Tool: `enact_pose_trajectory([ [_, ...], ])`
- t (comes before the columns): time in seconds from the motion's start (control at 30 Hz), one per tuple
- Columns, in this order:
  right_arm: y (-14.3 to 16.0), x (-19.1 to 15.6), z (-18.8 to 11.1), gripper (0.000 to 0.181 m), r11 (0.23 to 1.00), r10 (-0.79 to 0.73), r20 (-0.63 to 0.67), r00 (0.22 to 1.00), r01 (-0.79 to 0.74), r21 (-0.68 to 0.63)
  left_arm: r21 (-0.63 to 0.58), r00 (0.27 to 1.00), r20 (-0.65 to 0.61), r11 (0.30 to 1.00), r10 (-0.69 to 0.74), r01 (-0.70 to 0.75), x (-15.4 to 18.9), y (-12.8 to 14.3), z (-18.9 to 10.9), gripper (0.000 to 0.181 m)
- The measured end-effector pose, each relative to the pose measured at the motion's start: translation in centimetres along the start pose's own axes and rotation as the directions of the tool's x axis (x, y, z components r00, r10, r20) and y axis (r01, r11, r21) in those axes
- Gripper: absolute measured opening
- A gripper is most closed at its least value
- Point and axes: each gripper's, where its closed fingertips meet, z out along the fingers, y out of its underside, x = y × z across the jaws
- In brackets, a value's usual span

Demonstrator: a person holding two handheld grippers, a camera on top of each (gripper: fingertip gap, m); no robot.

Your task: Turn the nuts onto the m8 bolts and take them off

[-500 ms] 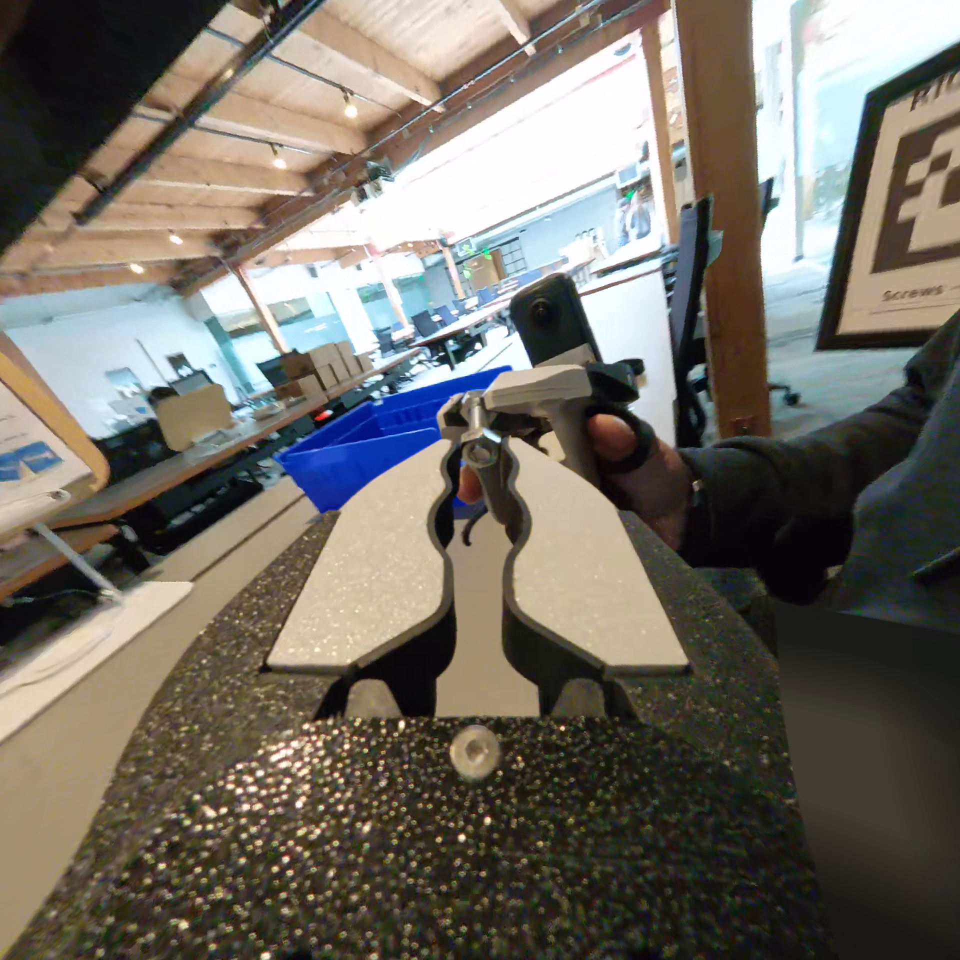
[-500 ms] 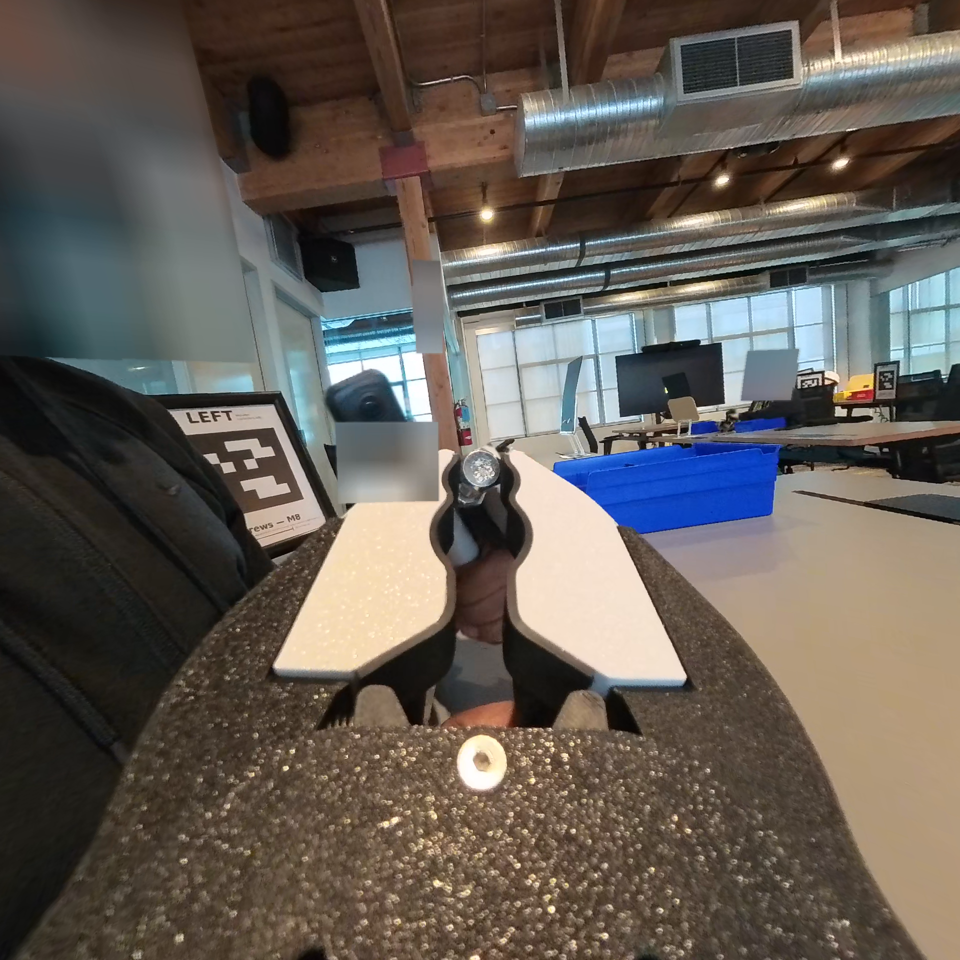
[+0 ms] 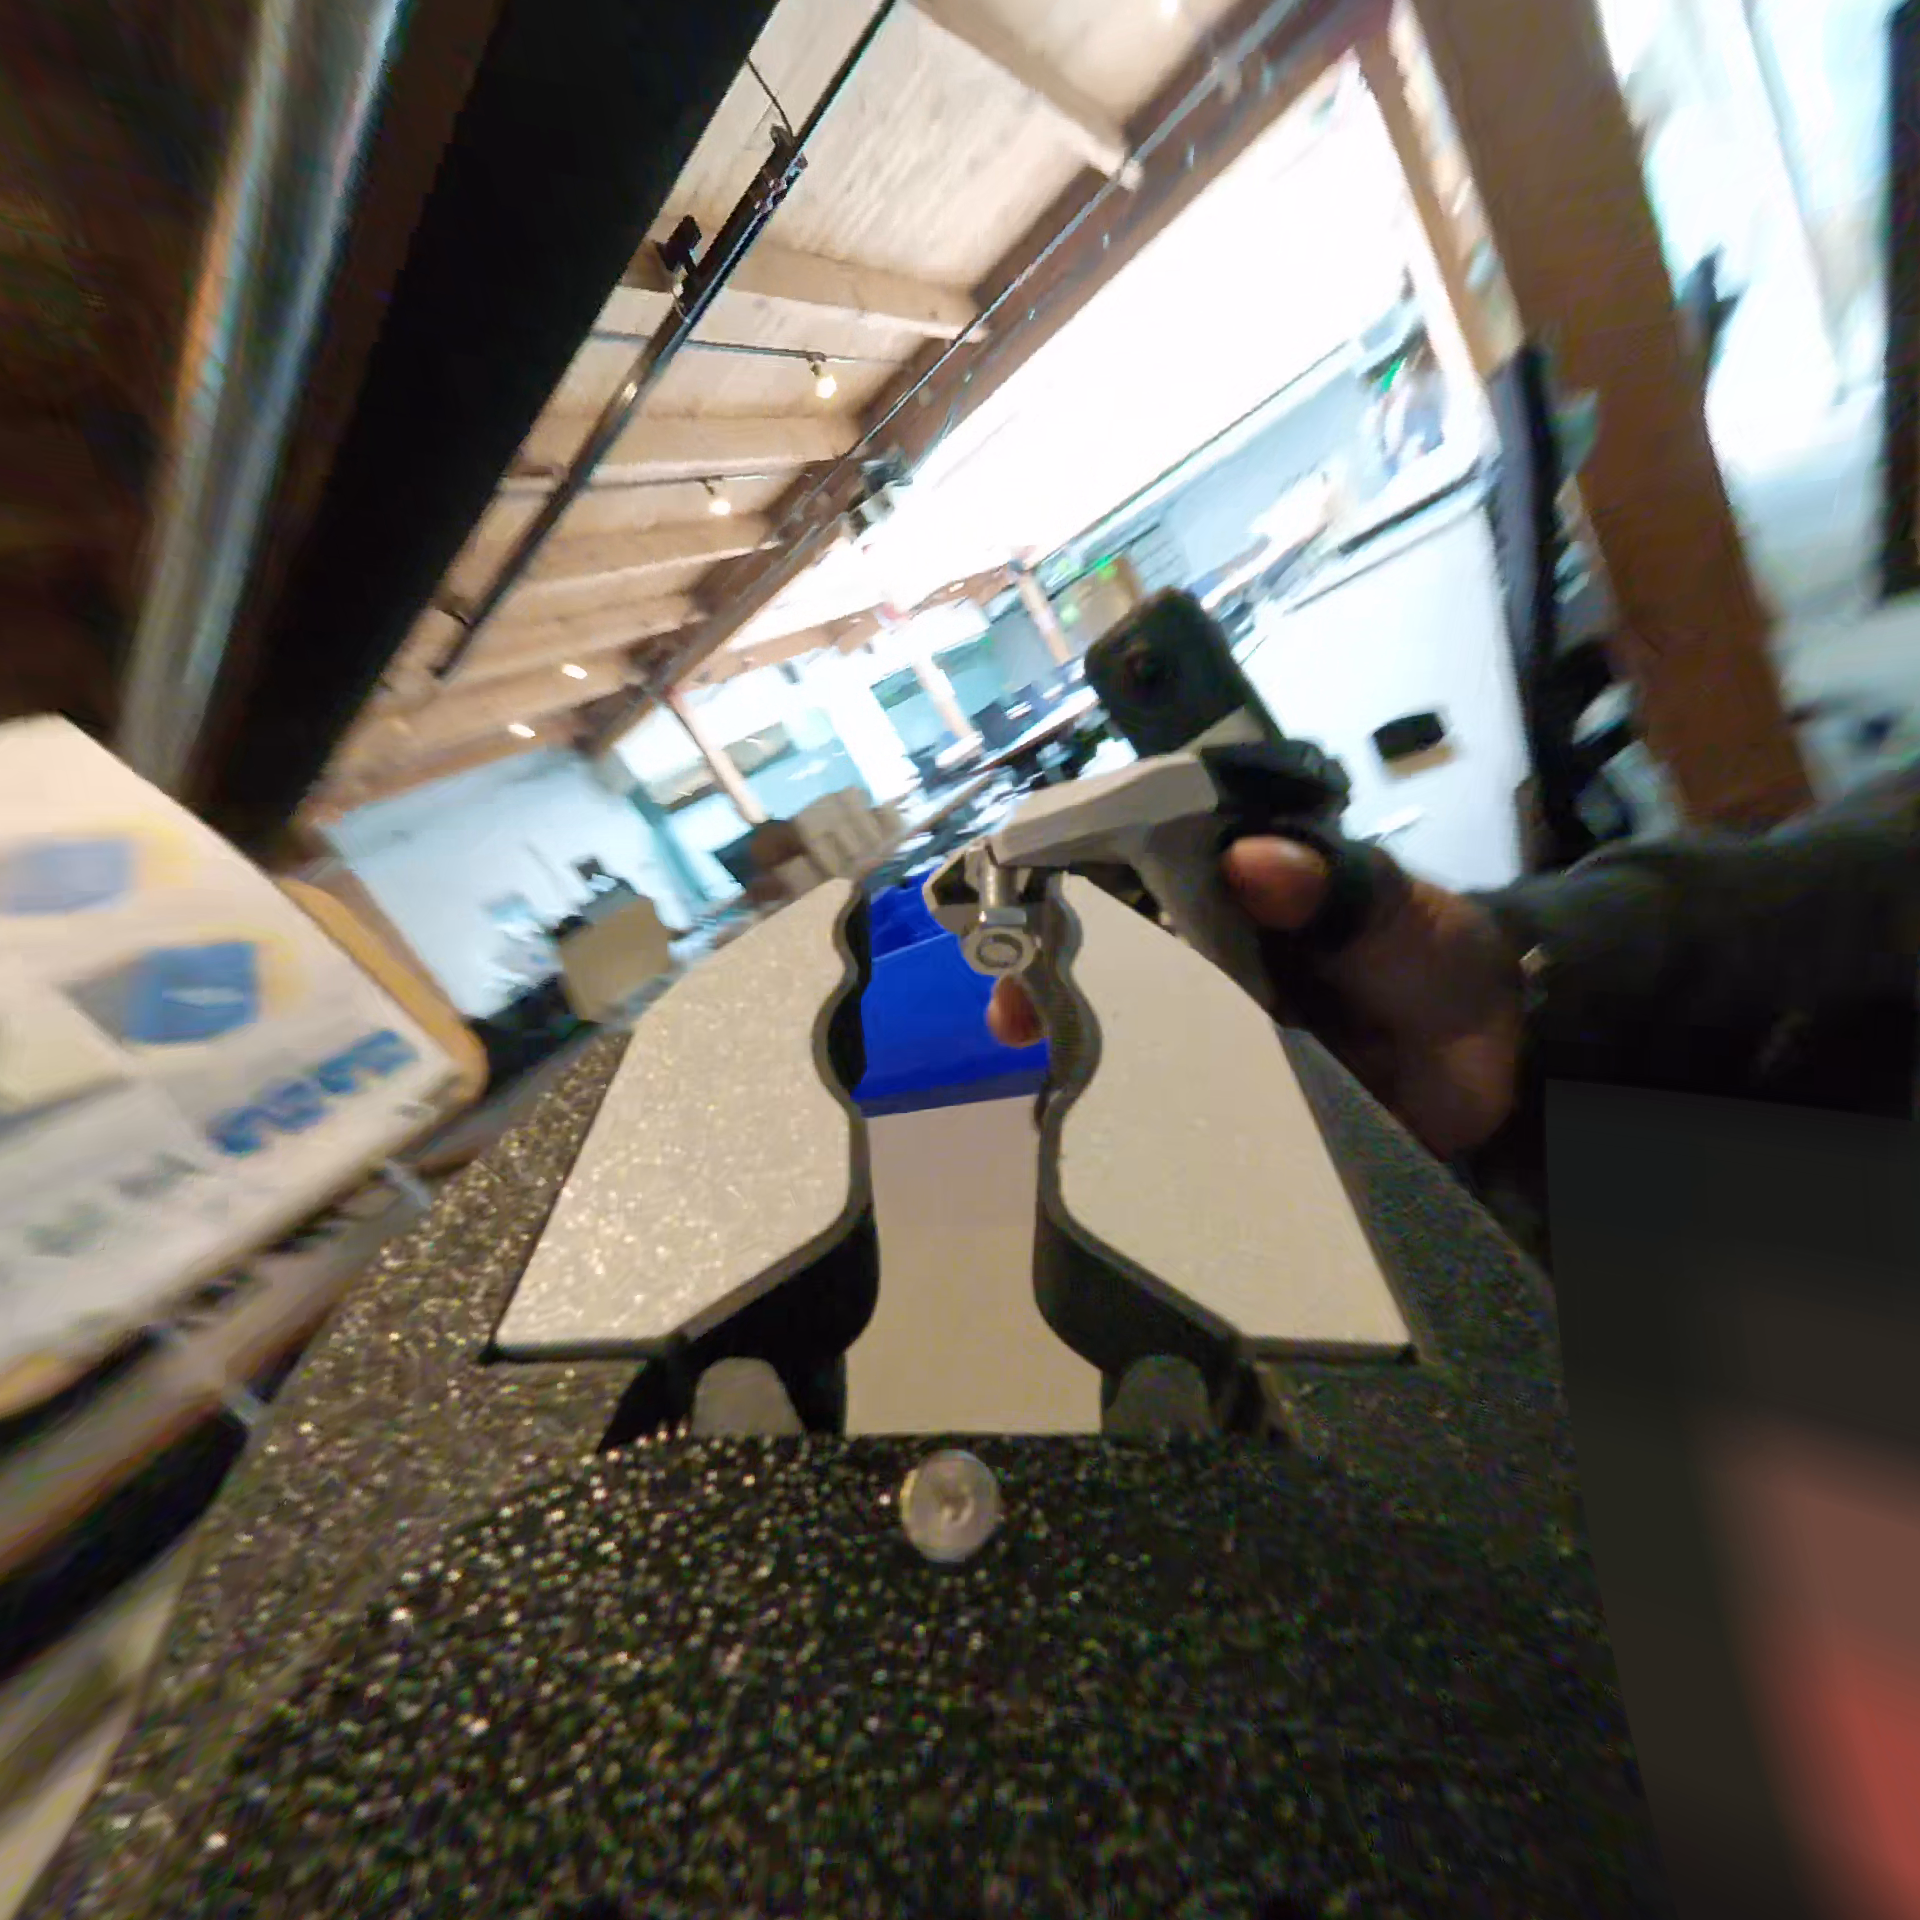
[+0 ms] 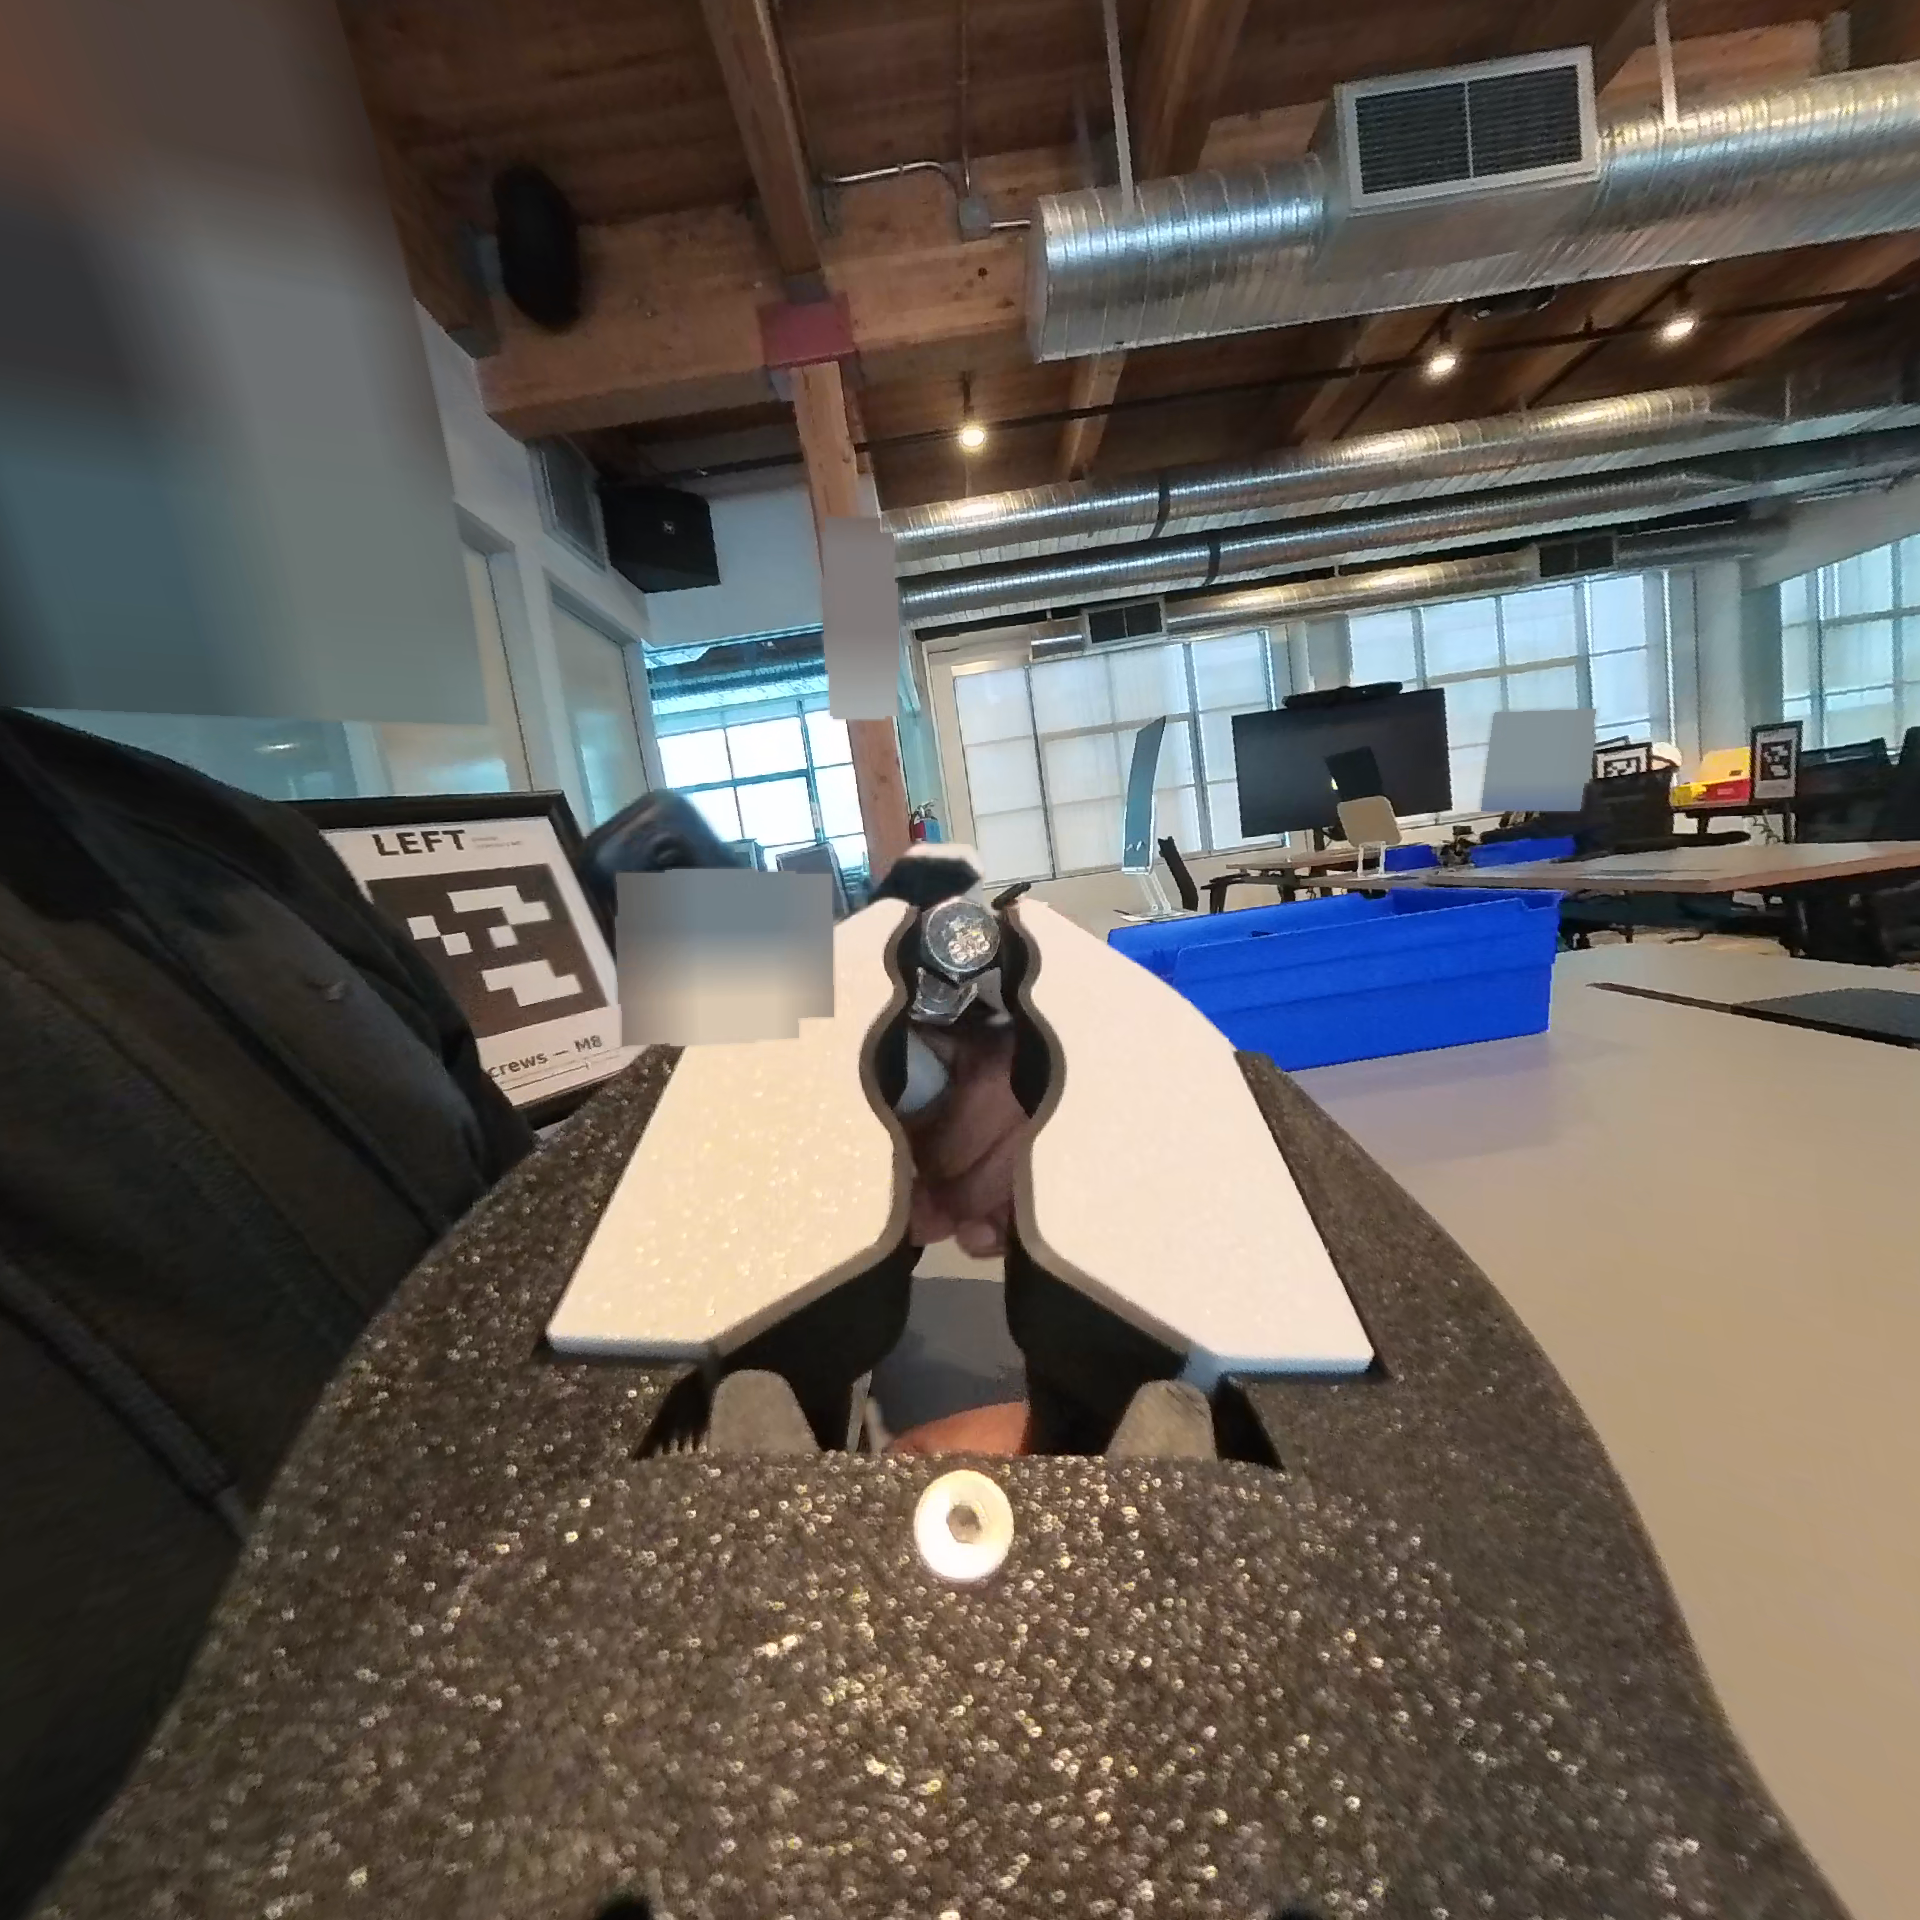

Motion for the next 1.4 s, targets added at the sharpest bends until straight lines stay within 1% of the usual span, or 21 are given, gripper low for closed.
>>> enact_pose_trajectory([
  [0.07, 0.0, -0.1, 0.1, 0.015, 1.0, 0.002, 0.005, 1.0, -0.002, -0.001, 0.018, 0.985, -0.034, 0.985, -0.171, 0.172, -0.1, 0.0, 0.1, 0.031],
  [0.13, 0.0, -0.1, 0.1, 0.015, 1.0, 0.003, 0.009, 1.0, -0.003, 0.0, 0.014, 0.962, -0.056, 0.964, -0.266, 0.267, 0.0, 0.3, 0.3, 0.029],
  [0.23, 0.1, -0.2, 0.1, 0.015, 1.0, 0.002, 0.013, 1.0, -0.002, -0.002, -0.021, 0.942, -0.092, 0.946, -0.324, 0.323, 0.5, 0.8, 0.5, 0.024],
  [0.3, 0.1, -0.3, 0.1, 0.015, 1.0, -0.001, 0.012, 1.0, 0.001, -0.005, -0.042, 0.95, -0.105, 0.956, -0.293, 0.29, 1.1, 1.0, 0.7, 0.014],
  [0.37, 0.1, -0.3, 0.0, 0.015, 1.0, 0.0, 0.012, 1.0, 0.0, -0.003, -0.045, 0.984, -0.067, 0.986, -0.162, 0.16, 1.0, 1.0, 0.7, 0.014],
  [0.43, 0.1, -0.3, 0.1, 0.015, 1.0, -0.004, 0.013, 1.0, 0.004, -0.006, -0.07, 0.995, -0.008, 0.993, 0.096, -0.096, 0.9, 1.1, 0.6, 0.014],
  [0.47, 0.2, -0.3, 0.1, 0.015, 1.0, -0.005, 0.01, 1.0, 0.006, -0.009, -0.097, 0.963, 0.025, 0.96, 0.267, -0.264, 0.9, 1.2, 0.6, 0.014],
  [0.5, 0.2, -0.2, 0.1, 0.015, 1.0, -0.006, 0.007, 1.0, 0.006, -0.012, -0.129, 0.903, 0.052, 0.899, 0.427, -0.418, 0.7, 1.3, 0.5, 0.014],
  [0.53, 0.3, -0.2, 0.2, 0.015, 1.0, -0.007, 0.005, 1.0, 0.007, -0.014, -0.158, 0.841, 0.071, 0.839, 0.536, -0.521, 0.6, 1.3, 0.5, 0.013],
  [0.57, 0.3, -0.2, 0.2, 0.015, 1.0, -0.007, 0.005, 1.0, 0.007, -0.013, -0.169, 0.814, 0.082, 0.812, 0.576, -0.558, 0.6, 1.2, 0.5, 0.014],
  [0.6, 0.2, -0.2, 0.2, 0.015, 1.0, -0.007, 0.007, 1.0, 0.007, -0.009, -0.156, 0.83, 0.09, 0.831, 0.551, -0.534, 0.7, 1.1, 0.5, 0.014],
  [0.63, 0.1, -0.2, 0.1, 0.015, 1.0, -0.007, 0.006, 1.0, 0.007, -0.004, -0.118, 0.876, 0.094, 0.879, 0.473, -0.462, 0.8, 0.8, 0.5, 0.02],
  [0.7, -0.1, 0.0, 0.0, 0.015, 1.0, -0.002, 0.001, 1.0, 0.002, 0.008, -0.032, 0.97, 0.069, 0.972, 0.234, -0.232, 0.8, 0.2, 0.4, 0.026],
  [0.77, -0.3, 0.0, -0.1, 0.015, 1.0, 0.002, -0.002, 1.0, -0.002, 0.017, 0.03, 1.0, 0.02, 1.0, -0.006, 0.006, 0.5, -0.2, 0.3, 0.029],
  [0.87, -0.2, 0.0, -0.1, 0.015, 1.0, -0.001, -0.004, 1.0, 0.001, 0.017, 0.075, 0.958, -0.041, 0.955, -0.285, 0.287, -0.2, -0.4, 0.1, 0.029],
  [1.0, -0.3, 0.0, -0.1, 0.015, 1.0, 0.001, -0.004, 1.0, -0.001, 0.017, 0.058, 0.88, -0.112, 0.881, -0.462, 0.47, -0.2, 0.2, 0.3, 0.029],
  [1.17, -0.2, 0.1, 0.0, 0.015, 1.0, 0.001, -0.004, 1.0, -0.001, 0.012, 0.01, 0.815, -0.153, 0.823, -0.56, 0.567, 0.4, 1.0, 0.6, 0.027],
  [1.23, -0.1, 0.1, 0.0, 0.014, 1.0, 0.0, -0.008, 1.0, 0.0, 0.01, -0.014, 0.827, -0.159, 0.839, -0.539, 0.544, 0.9, 1.3, 0.8, 0.014],
  [1.3, -0.2, 0.1, 0.0, 0.014, 1.0, 0.002, -0.008, 1.0, -0.001, 0.011, -0.011, 0.886, -0.123, 0.893, -0.447, 0.45, 0.8, 1.3, 0.8, 0.014],
  [1.33, -0.1, 0.1, 0.0, 0.015, 1.0, 0.002, -0.008, 1.0, -0.002, 0.011, -0.014, 0.927, -0.096, 0.932, -0.363, 0.363, 0.8, 1.3, 0.7, 0.014],
  [1.4, -0.1, 0.1, 0.0, 0.015, 1.0, 0.001, -0.007, 1.0, -0.001, 0.009, -0.04, 0.996, -0.022, 0.996, -0.083, 0.082, 0.7, 1.4, 0.7, 0.014],
])
